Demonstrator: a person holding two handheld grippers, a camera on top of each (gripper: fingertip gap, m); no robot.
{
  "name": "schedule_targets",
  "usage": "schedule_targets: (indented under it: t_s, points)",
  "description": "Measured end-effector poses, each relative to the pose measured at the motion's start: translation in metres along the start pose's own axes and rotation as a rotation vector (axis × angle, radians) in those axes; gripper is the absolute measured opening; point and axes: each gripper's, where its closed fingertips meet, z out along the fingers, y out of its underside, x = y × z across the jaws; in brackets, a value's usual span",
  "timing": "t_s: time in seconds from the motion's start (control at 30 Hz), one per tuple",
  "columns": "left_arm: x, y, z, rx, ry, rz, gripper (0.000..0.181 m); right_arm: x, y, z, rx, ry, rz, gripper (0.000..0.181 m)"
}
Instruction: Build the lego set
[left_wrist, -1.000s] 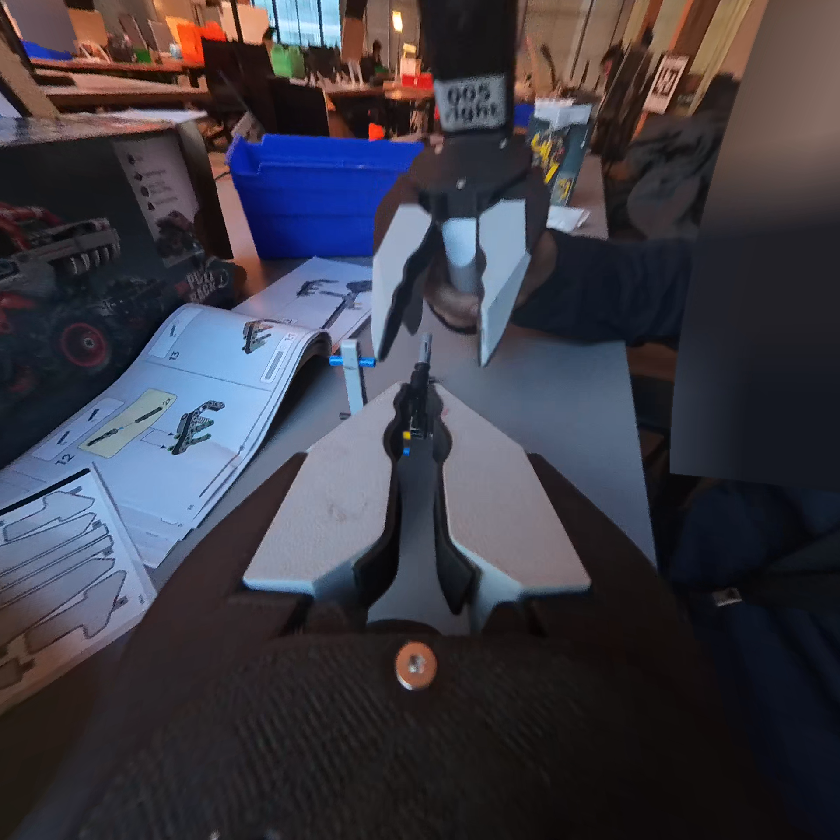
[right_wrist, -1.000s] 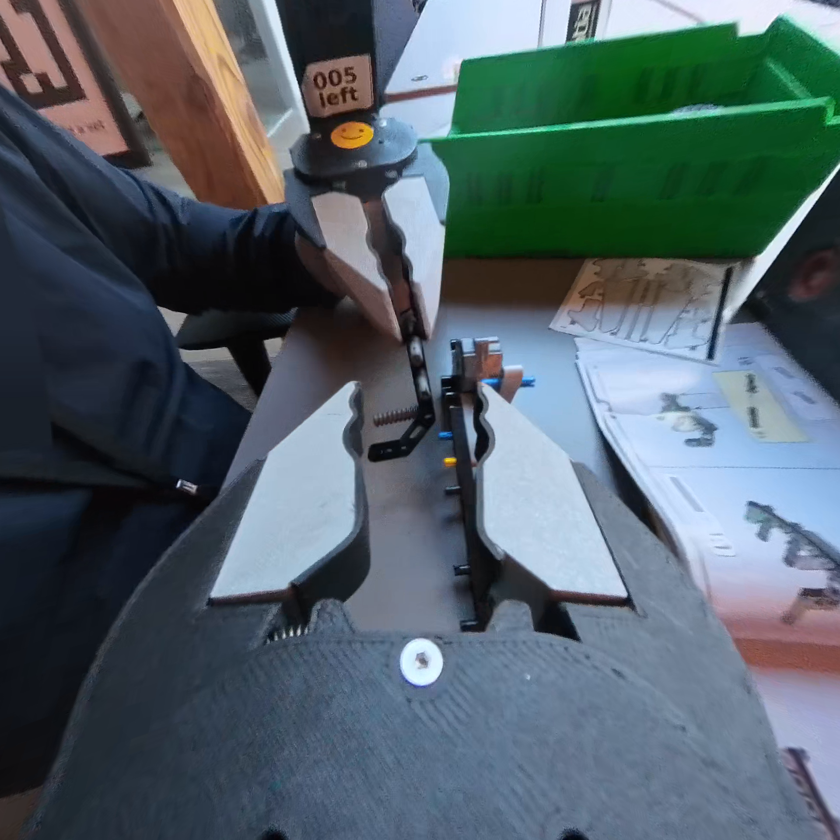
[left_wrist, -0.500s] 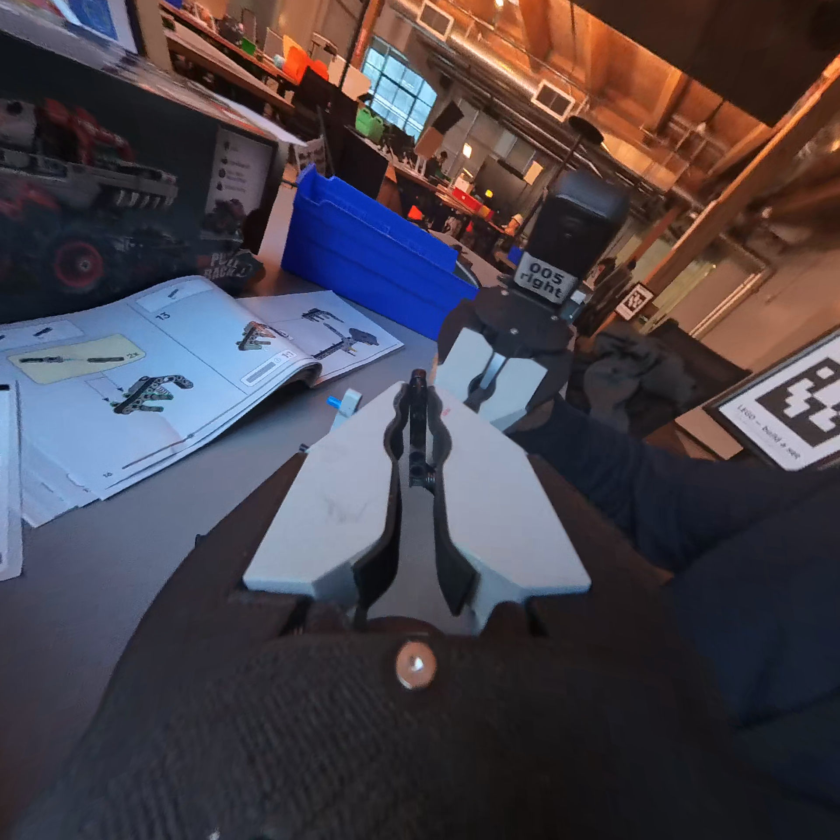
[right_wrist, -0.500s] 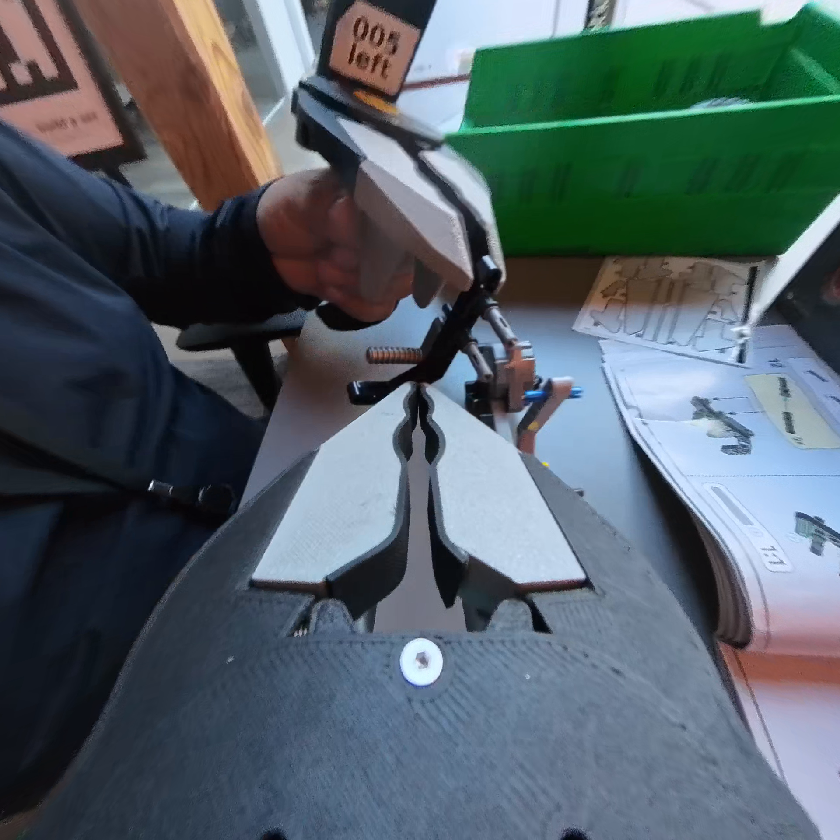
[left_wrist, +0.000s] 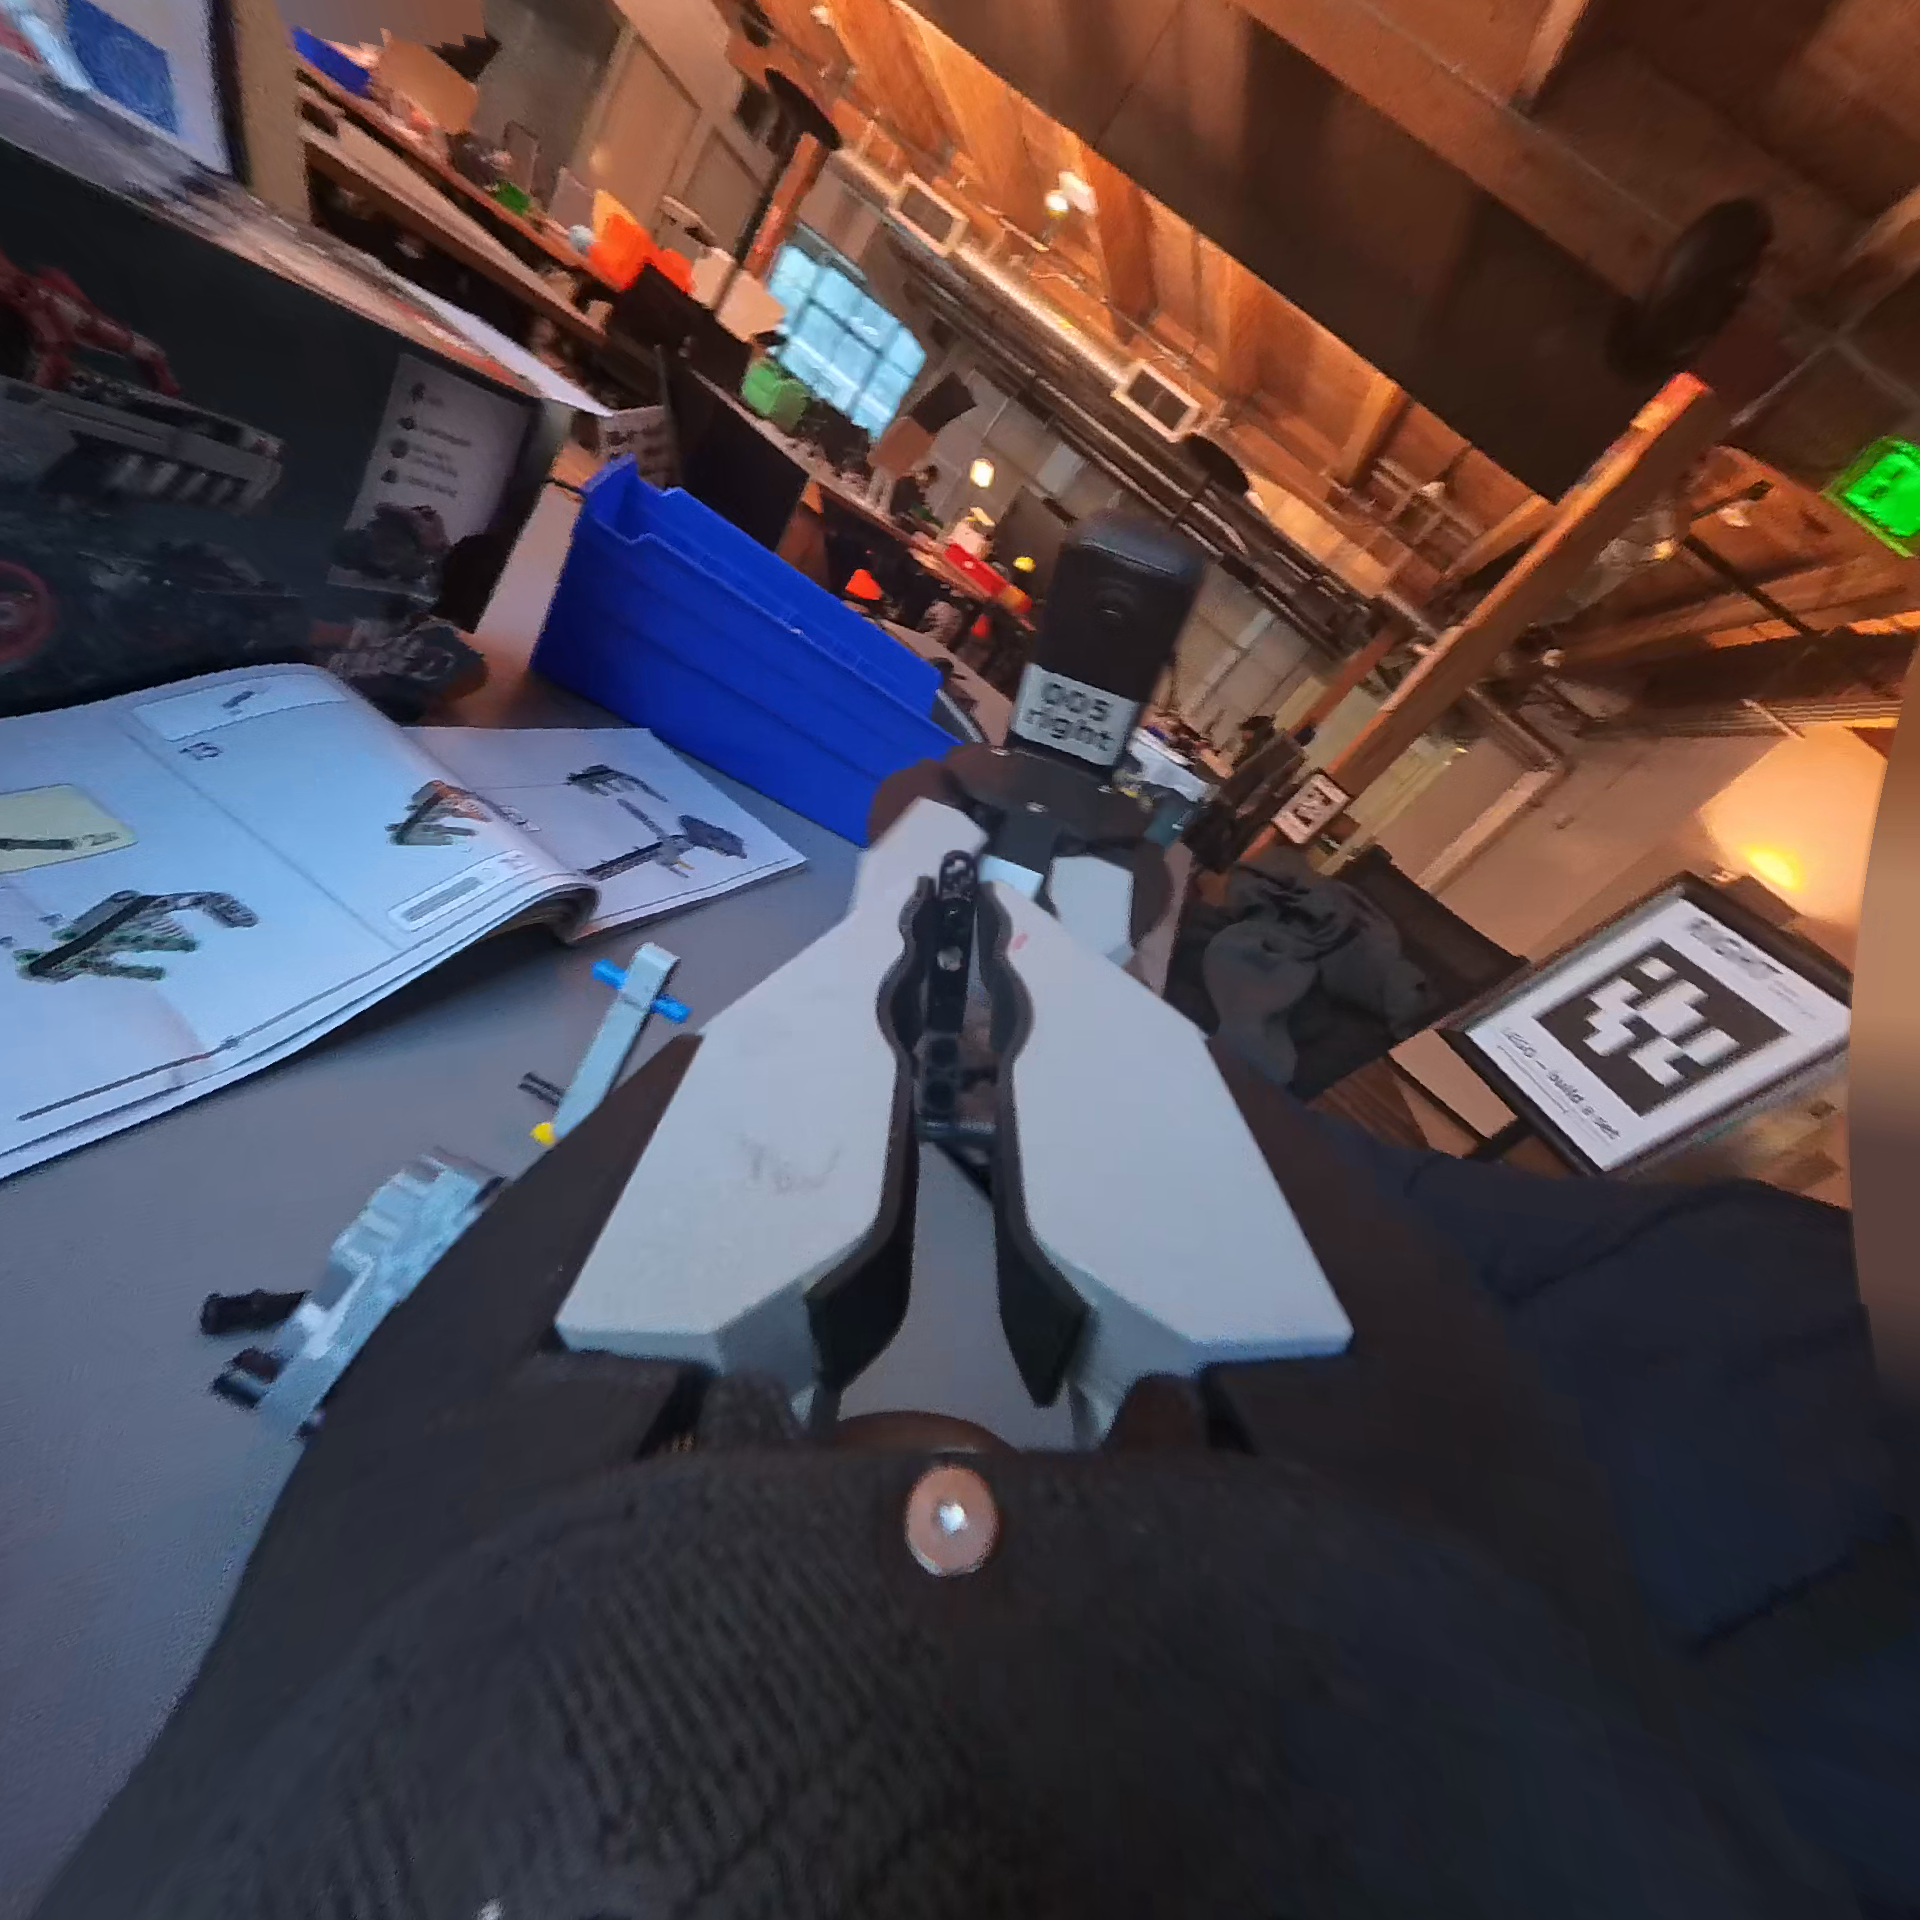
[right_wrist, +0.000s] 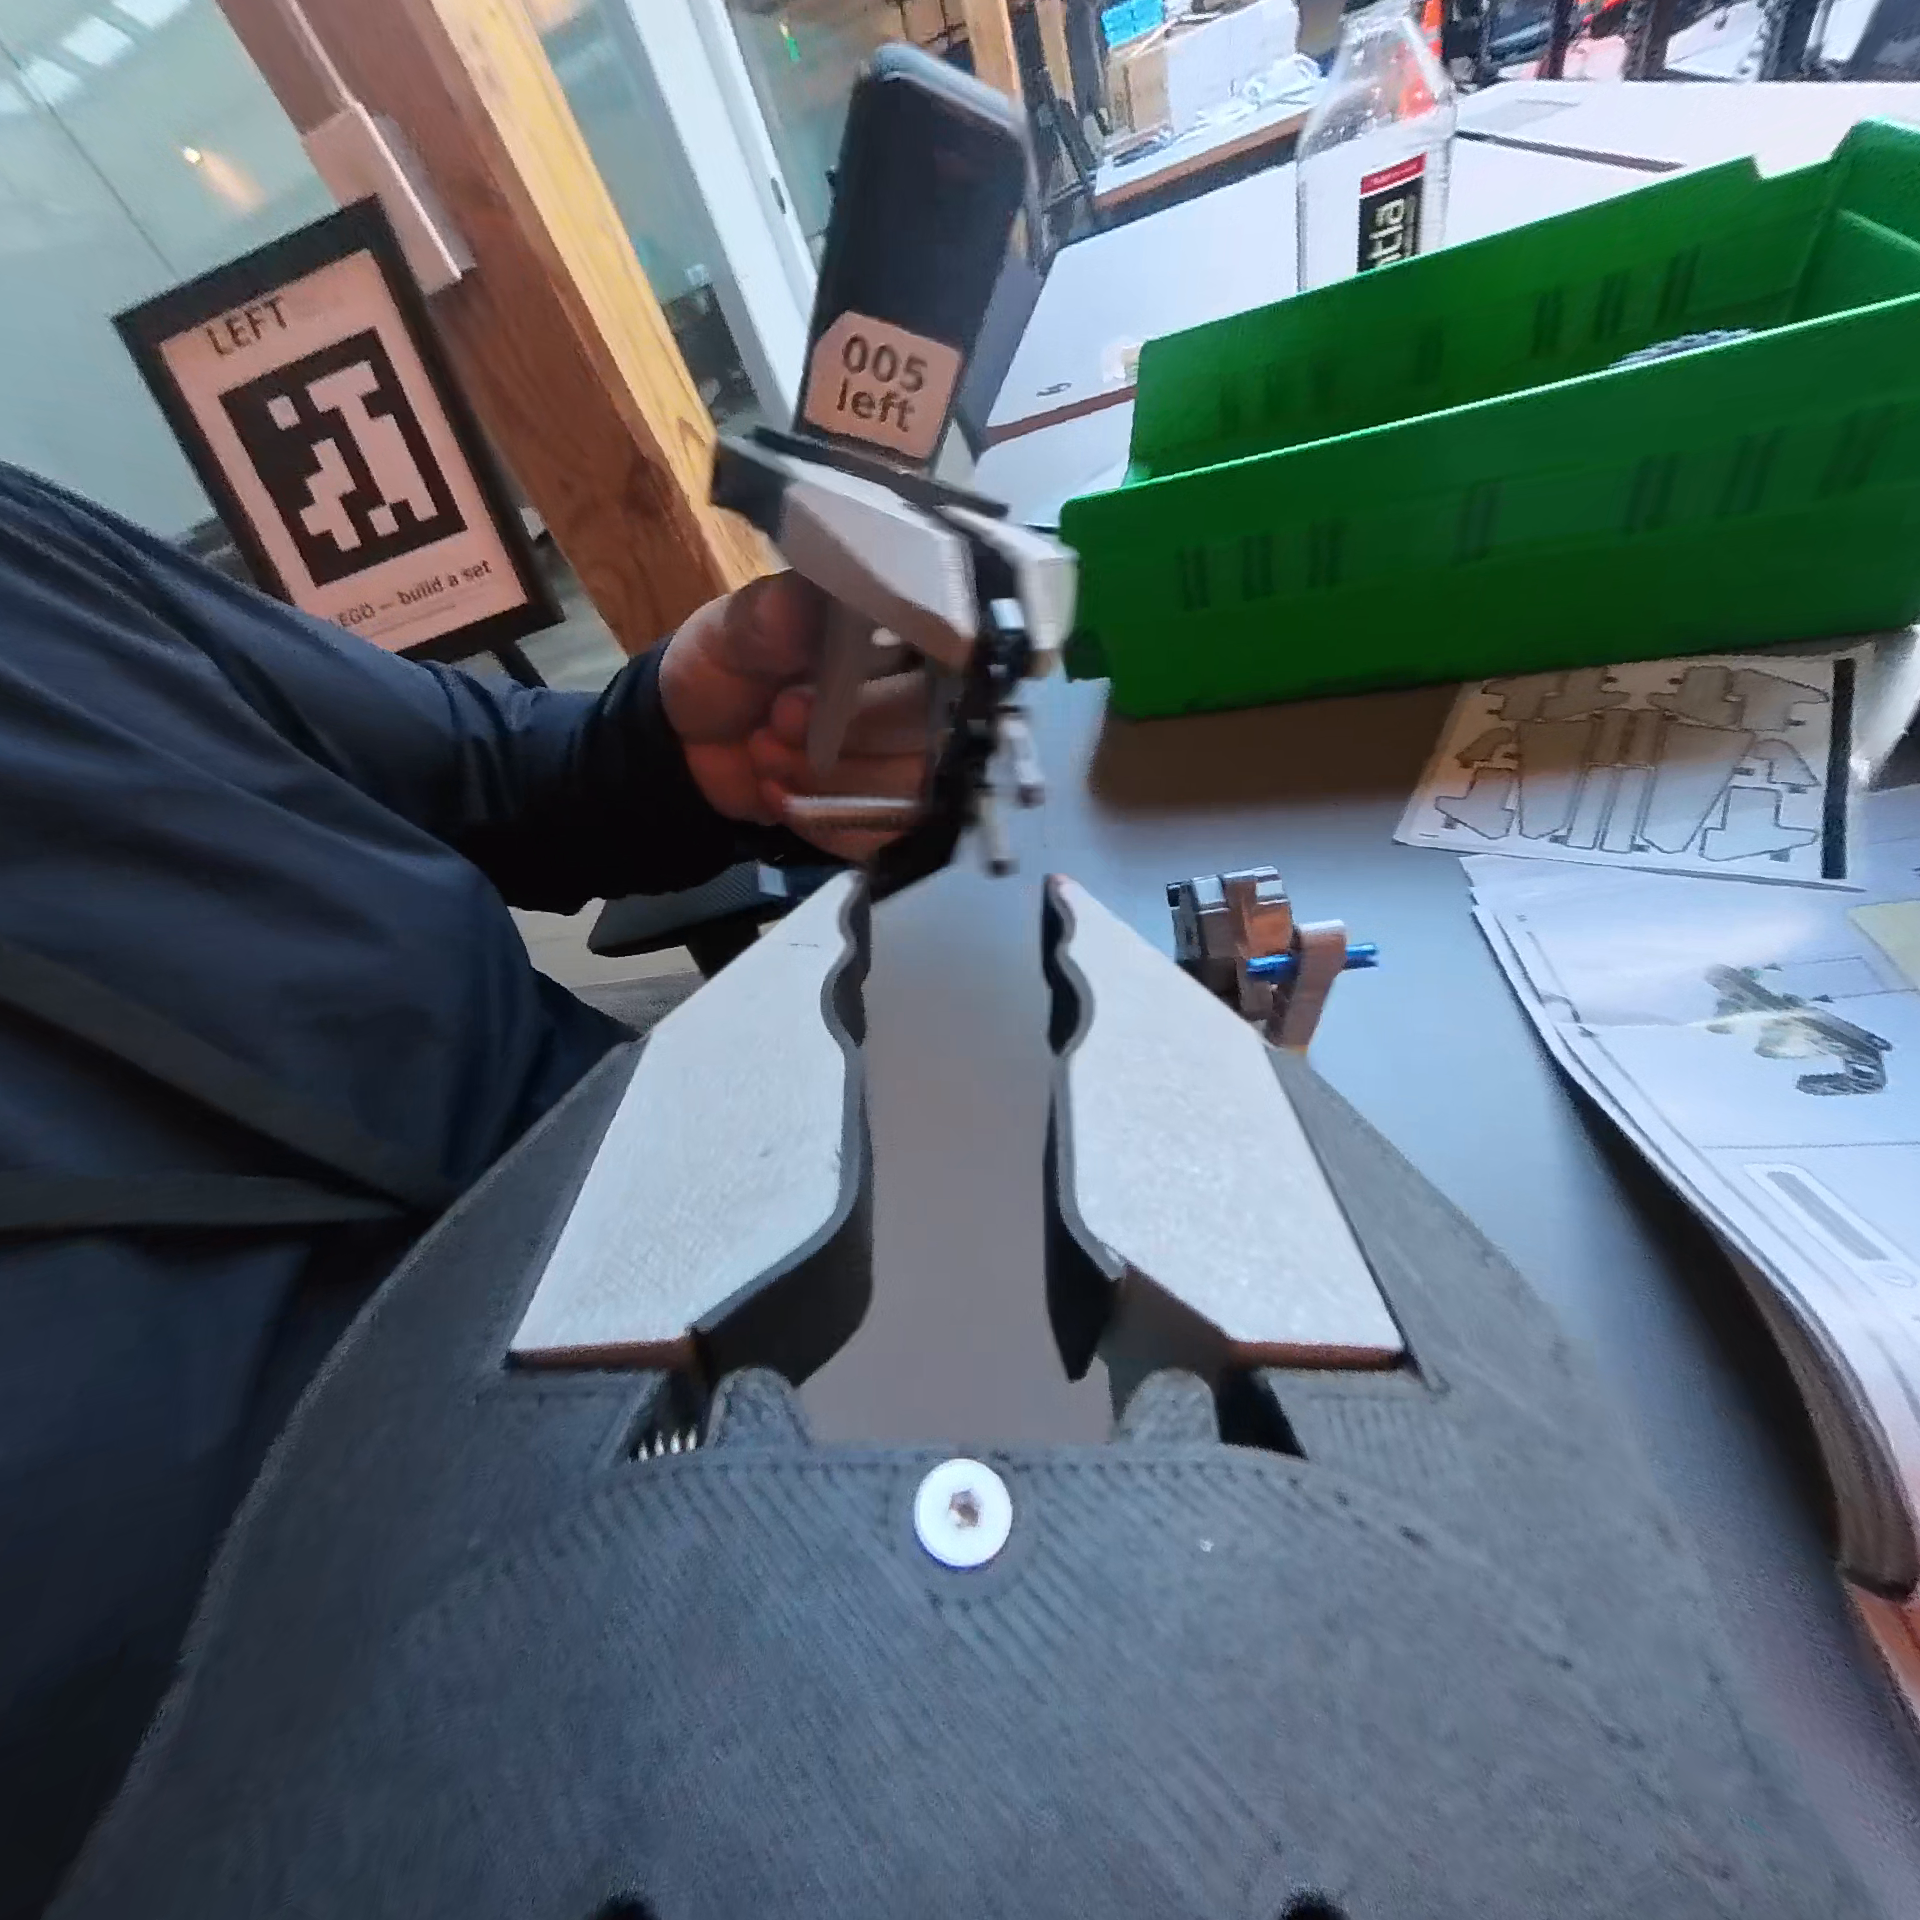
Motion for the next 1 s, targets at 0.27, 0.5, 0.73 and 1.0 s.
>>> schedule_targets:
  t_s: [0.27,0.5,0.73,1.0]
  points:
    - [0.065,-0.023,-0.023,0.062,0.222,0.558,0.004,-0.004,-0.029,-0.023,0.152,-0.025,0.012,0.040]
    - [0.071,0.008,-0.011,0.074,0.288,0.692,0.004,-0.032,-0.015,0.000,0.074,-0.089,-0.117,0.053]
    - [0.046,0.018,-0.006,0.105,0.228,0.703,0.004,-0.024,0.006,0.015,-0.002,-0.055,-0.110,0.008]
    - [0.035,0.018,-0.013,0.093,0.195,0.705,0.005,-0.006,0.001,-0.006,-0.010,-0.012,-0.064,0.004]
